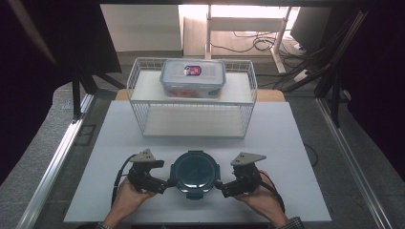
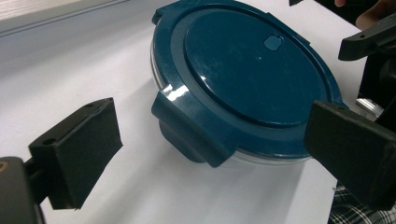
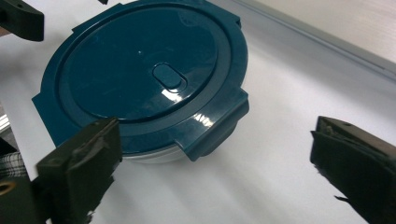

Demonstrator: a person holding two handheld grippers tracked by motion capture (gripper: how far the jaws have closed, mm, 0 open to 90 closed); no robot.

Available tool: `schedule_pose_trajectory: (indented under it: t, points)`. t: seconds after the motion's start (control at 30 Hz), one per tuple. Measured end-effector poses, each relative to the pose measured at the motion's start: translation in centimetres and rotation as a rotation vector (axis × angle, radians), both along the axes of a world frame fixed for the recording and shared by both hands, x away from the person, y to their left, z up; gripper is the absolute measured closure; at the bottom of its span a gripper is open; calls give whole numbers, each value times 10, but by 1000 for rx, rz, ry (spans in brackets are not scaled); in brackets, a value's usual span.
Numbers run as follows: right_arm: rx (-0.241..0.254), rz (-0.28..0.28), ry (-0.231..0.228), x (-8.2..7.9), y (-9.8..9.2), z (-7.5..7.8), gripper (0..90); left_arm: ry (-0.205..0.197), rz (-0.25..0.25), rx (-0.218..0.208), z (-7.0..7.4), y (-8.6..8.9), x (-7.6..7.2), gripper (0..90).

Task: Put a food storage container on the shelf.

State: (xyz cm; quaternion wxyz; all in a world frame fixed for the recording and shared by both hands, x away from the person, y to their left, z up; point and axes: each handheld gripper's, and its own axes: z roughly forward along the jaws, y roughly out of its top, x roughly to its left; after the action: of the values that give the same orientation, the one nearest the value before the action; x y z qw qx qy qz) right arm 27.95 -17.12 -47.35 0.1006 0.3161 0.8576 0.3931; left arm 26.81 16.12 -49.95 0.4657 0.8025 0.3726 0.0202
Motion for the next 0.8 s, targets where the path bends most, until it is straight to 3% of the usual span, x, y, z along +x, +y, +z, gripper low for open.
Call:
schedule_pose_trajectory:
  t: [0.5, 0.8]
  points:
    - [13, 16, 66, 20, 16, 2, 119, 39, -24, 19, 2, -16, 25, 79]
    - [57, 12, 133, 28, 13, -6, 144, 90, -27, -8, -7, -12, 25, 102]
